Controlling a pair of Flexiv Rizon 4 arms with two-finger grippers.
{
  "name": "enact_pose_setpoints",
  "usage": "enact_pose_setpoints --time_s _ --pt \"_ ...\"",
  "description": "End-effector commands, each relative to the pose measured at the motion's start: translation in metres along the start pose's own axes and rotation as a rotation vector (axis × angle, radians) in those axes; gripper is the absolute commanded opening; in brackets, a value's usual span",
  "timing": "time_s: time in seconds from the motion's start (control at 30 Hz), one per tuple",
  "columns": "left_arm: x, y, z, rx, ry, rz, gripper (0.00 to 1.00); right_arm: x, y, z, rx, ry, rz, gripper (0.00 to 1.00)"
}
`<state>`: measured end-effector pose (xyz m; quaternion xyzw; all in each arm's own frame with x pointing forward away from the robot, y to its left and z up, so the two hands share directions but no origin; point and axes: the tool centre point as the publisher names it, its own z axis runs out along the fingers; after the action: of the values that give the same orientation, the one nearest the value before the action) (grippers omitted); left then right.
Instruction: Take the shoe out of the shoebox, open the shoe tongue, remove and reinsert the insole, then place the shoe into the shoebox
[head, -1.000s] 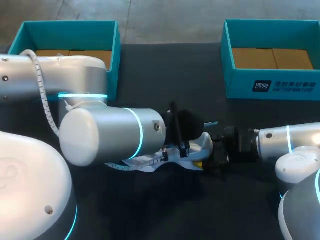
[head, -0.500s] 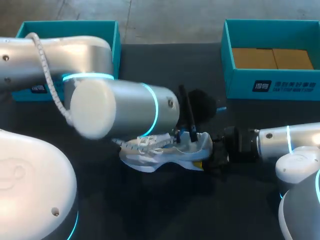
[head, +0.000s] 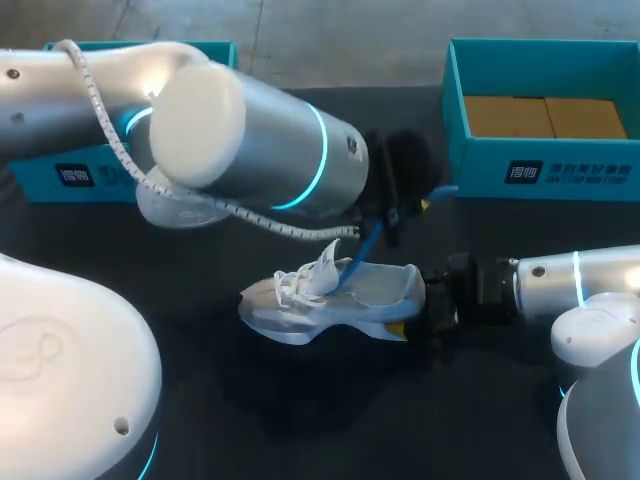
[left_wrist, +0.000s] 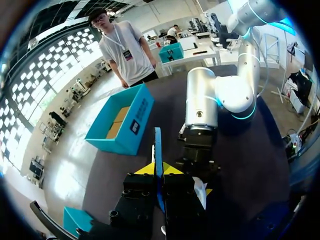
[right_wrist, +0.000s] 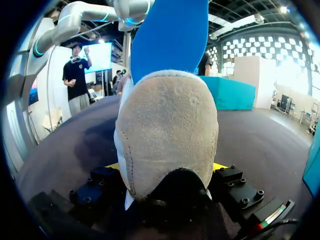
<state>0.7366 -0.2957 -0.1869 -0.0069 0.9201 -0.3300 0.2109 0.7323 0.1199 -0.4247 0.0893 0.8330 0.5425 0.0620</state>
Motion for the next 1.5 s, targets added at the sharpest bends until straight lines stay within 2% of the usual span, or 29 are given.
enact_pose_setpoints --time_s 0.03,0.3,0.57,0.63,0.77,1.0,1.3,1.5 --pt "-0.005 -0.007 -0.01 -0.014 0.054 0.003 0.0 0.001 0.0 0.0 0.004 -0.001 0.0 0.0" --pt "-0.012 -0.02 -0.025 -0.061 0.129 0.01 0.0 0.001 0.0 0.0 0.004 -0.001 0.0 0.0" --pt "-0.023 -0.026 -0.045 -0.045 0.221 0.003 0.0 0.001 0.0 0.0 0.004 -0.001 0.0 0.0" --pt "-0.026 -0.028 -0.052 -0.024 0.257 0.004 0.0 0.001 0.0 0.0 0.004 -0.001 0.0 0.0" --pt "-0.034 -0.034 -0.068 0.042 0.262 0.001 0.0 0.001 0.0 0.0 0.004 -0.001 0.0 0.0" --pt "-0.042 -0.045 -0.09 0.113 0.274 -0.015 0.0 0.001 0.0 0.0 0.004 -0.001 0.0 0.0" --pt "-0.059 -0.057 -0.117 0.219 0.401 -0.016 0.0 0.001 0.0 0.0 0.004 -0.001 0.0 0.0" --pt "-0.069 -0.068 -0.136 0.292 0.432 0.023 0.0 0.001 0.0 0.0 0.004 -0.001 0.0 0.0"
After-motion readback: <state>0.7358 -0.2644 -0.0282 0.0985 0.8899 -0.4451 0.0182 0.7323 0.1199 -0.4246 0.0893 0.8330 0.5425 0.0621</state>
